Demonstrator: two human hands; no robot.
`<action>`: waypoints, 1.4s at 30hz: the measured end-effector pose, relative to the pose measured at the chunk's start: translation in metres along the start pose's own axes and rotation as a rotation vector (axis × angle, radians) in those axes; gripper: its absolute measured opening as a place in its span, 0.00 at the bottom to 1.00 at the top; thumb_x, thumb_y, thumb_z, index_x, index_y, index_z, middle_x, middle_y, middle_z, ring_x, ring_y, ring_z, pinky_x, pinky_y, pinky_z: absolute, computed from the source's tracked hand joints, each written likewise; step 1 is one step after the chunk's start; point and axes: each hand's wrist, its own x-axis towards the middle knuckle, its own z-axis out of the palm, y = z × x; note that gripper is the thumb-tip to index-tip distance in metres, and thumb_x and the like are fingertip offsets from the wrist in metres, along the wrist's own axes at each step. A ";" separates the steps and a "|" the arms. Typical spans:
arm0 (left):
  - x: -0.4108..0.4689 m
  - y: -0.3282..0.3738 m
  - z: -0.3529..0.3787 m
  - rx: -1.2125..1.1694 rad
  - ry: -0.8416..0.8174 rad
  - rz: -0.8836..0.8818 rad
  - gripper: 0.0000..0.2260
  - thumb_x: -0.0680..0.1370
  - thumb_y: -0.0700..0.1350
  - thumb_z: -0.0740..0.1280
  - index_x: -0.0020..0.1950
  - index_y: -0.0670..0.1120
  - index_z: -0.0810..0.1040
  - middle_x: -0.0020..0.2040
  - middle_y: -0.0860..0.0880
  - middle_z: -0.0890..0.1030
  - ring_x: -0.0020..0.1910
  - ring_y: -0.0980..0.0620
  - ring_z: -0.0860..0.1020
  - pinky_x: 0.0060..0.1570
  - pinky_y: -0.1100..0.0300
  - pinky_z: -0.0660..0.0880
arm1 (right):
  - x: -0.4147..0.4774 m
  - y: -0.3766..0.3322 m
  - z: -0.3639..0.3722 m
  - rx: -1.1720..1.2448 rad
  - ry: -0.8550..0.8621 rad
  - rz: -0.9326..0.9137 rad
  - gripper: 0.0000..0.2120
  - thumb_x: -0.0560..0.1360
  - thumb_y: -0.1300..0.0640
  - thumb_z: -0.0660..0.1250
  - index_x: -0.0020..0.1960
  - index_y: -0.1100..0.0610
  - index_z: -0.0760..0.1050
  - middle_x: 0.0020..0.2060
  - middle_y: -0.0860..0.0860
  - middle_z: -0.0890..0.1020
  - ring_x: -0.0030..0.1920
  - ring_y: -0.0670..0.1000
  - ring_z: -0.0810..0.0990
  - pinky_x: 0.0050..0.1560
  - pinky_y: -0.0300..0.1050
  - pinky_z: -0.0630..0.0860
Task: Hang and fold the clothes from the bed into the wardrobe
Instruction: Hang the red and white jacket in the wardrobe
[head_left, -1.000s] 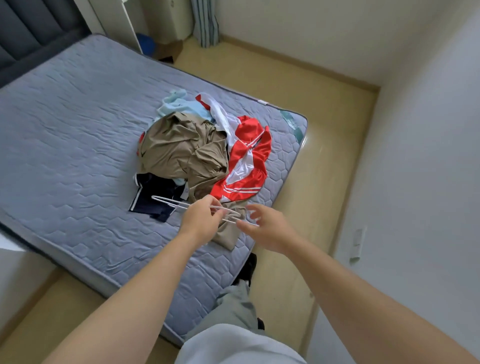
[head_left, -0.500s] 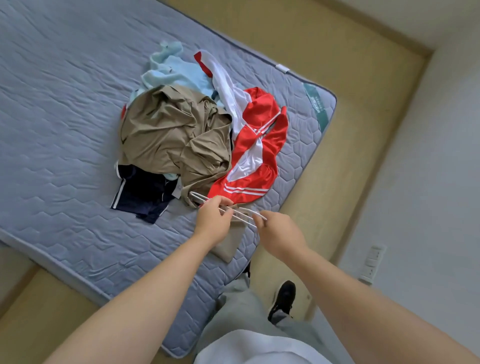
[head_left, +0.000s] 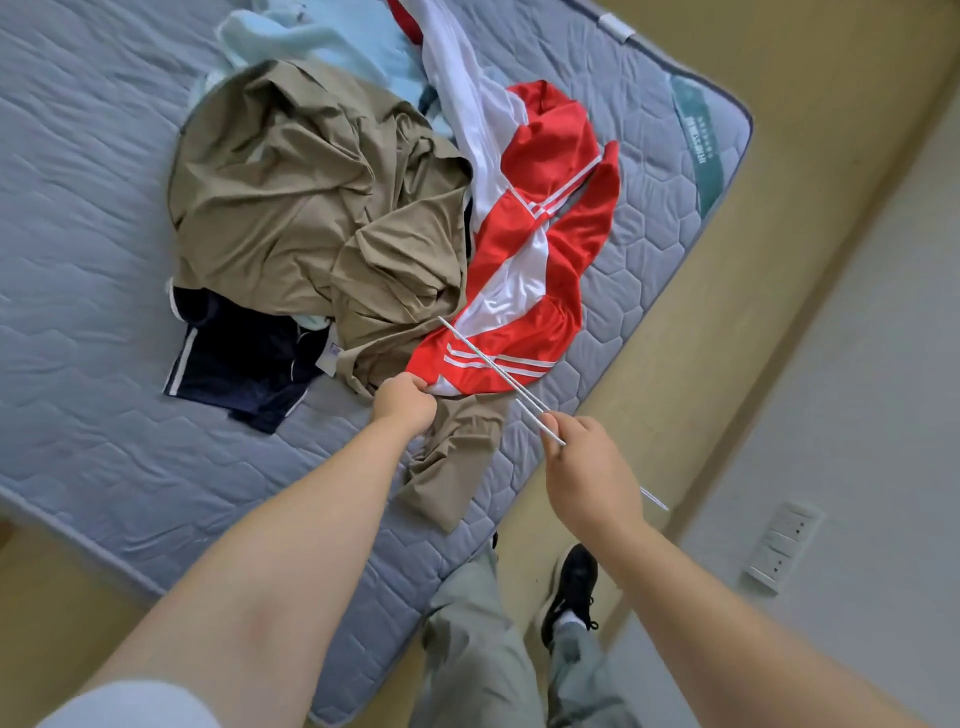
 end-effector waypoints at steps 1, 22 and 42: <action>0.012 0.001 0.004 0.003 -0.006 -0.010 0.14 0.77 0.43 0.66 0.63 0.47 0.79 0.65 0.43 0.78 0.64 0.42 0.76 0.59 0.57 0.71 | 0.006 0.000 0.004 -0.003 -0.010 0.007 0.14 0.84 0.48 0.48 0.45 0.45 0.68 0.46 0.49 0.73 0.47 0.55 0.74 0.43 0.49 0.70; 0.050 -0.003 0.038 -0.263 -0.087 0.026 0.09 0.77 0.36 0.65 0.50 0.49 0.80 0.55 0.46 0.80 0.52 0.49 0.77 0.52 0.62 0.70 | 0.049 -0.023 0.032 0.095 0.059 0.044 0.18 0.84 0.50 0.47 0.35 0.40 0.58 0.40 0.46 0.70 0.43 0.49 0.67 0.41 0.49 0.66; -0.230 0.077 -0.160 -0.756 0.152 0.200 0.04 0.66 0.45 0.63 0.37 0.46 0.73 0.32 0.49 0.77 0.35 0.48 0.73 0.37 0.56 0.69 | -0.095 -0.087 -0.109 0.272 0.338 -0.122 0.24 0.83 0.40 0.44 0.52 0.55 0.73 0.48 0.56 0.79 0.49 0.60 0.76 0.44 0.52 0.68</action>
